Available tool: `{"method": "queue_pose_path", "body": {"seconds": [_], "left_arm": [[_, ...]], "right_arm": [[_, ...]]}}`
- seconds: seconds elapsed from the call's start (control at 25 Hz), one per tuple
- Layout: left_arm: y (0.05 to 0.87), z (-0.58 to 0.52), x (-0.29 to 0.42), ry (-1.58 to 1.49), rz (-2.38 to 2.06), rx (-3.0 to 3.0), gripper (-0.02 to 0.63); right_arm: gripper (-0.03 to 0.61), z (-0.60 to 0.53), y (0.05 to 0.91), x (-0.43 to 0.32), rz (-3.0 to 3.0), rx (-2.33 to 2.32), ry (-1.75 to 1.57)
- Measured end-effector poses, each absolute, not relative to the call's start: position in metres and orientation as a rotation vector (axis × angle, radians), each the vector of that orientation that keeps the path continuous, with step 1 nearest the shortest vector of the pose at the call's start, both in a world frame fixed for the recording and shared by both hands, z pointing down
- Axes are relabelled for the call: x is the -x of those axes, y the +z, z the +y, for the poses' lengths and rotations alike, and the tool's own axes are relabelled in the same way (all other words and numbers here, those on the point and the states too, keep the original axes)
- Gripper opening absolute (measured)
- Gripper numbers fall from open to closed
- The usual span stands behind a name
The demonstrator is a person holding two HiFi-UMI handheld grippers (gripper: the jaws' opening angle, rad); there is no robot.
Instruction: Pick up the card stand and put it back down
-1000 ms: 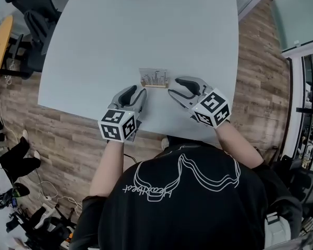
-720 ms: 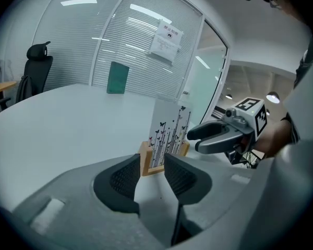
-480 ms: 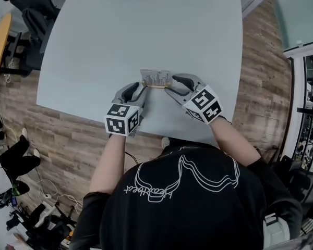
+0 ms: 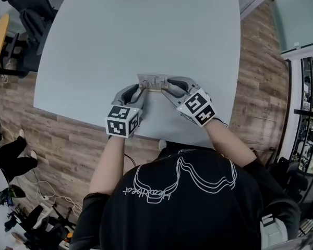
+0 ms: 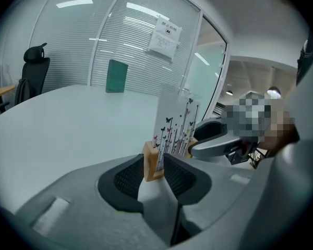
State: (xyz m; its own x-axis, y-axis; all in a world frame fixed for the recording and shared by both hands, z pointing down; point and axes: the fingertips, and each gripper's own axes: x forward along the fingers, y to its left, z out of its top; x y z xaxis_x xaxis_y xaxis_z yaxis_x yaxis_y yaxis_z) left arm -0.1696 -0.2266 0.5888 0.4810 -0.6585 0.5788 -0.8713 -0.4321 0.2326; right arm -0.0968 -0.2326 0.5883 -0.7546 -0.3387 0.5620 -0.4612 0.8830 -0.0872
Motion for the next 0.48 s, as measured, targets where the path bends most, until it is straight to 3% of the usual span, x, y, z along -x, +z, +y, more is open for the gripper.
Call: {"method": "queue_pose_path", "body": {"seconds": [0.24,0.48], "left_arm": [[0.5905,-0.2292,0.1719,0.596,-1.305,-2.221,0.081],[0.5904,-0.2303,0.1706,0.601,-1.322,-2.212,0.077]], "right_arm": [[0.141,-0.2349,0.5901,0.0973,-2.501,-0.589,0.296],[0.137,-0.2368,0.5878,0.0962,-2.506,-0.593,0.3]]}}
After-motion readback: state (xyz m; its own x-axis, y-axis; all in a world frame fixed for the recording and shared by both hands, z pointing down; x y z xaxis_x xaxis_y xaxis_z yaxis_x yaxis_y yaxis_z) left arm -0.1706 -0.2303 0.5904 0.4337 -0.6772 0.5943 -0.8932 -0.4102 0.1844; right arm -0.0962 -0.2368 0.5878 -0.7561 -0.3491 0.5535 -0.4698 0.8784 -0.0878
